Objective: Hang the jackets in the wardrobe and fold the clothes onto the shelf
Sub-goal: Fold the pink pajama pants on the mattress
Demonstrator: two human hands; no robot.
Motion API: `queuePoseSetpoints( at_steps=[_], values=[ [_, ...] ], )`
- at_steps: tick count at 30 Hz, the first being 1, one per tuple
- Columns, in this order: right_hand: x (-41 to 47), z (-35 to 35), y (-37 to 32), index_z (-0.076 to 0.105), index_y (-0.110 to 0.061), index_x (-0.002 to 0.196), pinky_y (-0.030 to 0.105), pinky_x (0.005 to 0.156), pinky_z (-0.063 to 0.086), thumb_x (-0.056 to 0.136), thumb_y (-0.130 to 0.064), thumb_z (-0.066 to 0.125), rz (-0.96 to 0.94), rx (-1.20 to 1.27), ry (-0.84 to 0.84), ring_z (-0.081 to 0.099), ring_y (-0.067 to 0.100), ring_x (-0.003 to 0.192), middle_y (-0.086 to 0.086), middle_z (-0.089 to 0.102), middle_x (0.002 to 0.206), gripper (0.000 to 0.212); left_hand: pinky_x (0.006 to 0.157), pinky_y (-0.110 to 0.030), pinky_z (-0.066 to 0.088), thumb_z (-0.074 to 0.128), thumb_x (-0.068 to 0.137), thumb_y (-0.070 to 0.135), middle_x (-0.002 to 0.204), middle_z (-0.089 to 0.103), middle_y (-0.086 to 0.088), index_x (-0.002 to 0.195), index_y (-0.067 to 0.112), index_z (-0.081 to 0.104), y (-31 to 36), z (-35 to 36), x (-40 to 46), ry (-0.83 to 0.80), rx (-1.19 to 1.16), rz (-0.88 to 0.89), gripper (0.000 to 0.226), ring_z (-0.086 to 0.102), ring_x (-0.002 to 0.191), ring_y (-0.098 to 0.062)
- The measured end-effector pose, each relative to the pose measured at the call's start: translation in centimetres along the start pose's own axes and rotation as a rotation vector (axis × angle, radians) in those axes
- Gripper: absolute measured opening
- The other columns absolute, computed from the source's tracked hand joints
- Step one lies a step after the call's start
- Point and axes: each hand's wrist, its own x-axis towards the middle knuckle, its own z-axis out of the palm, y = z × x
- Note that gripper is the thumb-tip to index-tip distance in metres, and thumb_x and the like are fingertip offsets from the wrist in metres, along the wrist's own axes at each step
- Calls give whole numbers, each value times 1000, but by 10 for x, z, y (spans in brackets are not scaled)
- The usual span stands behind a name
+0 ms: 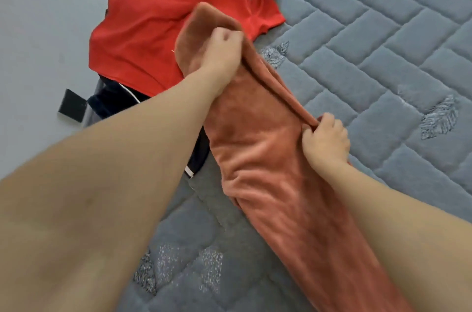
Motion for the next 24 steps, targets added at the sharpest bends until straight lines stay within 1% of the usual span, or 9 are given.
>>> queuePoseSetpoints(
  at_steps=[2,4,7,10,16,19,21,22,24],
  values=[
    [7,20,15,50,-7,122,52,93,39,95,-41,54,-14,-127,58,48,43,113,23,51,121,44,113,-28,24,40,94,41,143,49,-4,134,19,54,-8,29,13,-309,410,196,48,39,136,-24],
    [8,42,27,53,-6,112,53,83,43,97,-38,50,-99,-199,182,52,42,101,23,53,110,34,122,-47,1,31,103,38,163,18,-3,146,24,41,-39,50,19,-501,814,326,47,4,151,-27],
    [13,65,39,55,-10,99,49,74,42,97,-33,47,-144,-193,329,53,39,87,19,55,96,25,118,-52,-10,29,97,59,163,-17,13,154,46,11,-94,69,15,-606,878,228,61,-29,147,-20],
    [18,72,41,55,-12,97,46,72,41,95,-33,44,-138,-154,360,52,37,83,16,55,93,24,117,-49,-10,28,93,63,159,-28,16,151,50,-4,-120,85,17,-599,897,289,67,-24,148,-24],
    [16,65,38,60,-9,97,45,72,40,93,-32,41,-120,-130,268,52,37,80,16,56,91,31,115,-46,-14,30,95,60,159,-31,12,154,44,-8,-109,86,16,-632,926,261,71,-28,147,-22],
    [17,66,40,61,-8,97,45,71,38,93,-32,41,-118,-116,259,52,37,78,17,55,90,32,117,-51,-11,39,90,47,165,-6,-2,157,29,8,-102,74,-20,-457,878,429,76,-13,150,-24],
    [17,67,39,60,-9,98,44,71,37,93,-32,41,-122,-115,254,51,36,78,16,55,90,31,117,-59,-9,40,76,42,163,5,-7,156,20,14,-109,66,-77,-396,856,367,87,-3,150,-29],
    [18,67,40,60,-9,98,44,71,36,93,-32,41,-124,-117,253,51,36,78,16,55,90,30,115,-63,-11,34,72,46,163,-5,-6,157,20,3,-117,64,-106,-468,892,290,94,-11,150,-30],
    [18,67,40,60,-9,98,44,71,34,94,-32,42,-126,-129,249,51,36,79,16,55,91,30,105,-71,-21,31,74,55,154,-40,-3,147,26,-34,-137,68,-142,-622,1060,178,102,-40,140,-29]
  ],
)
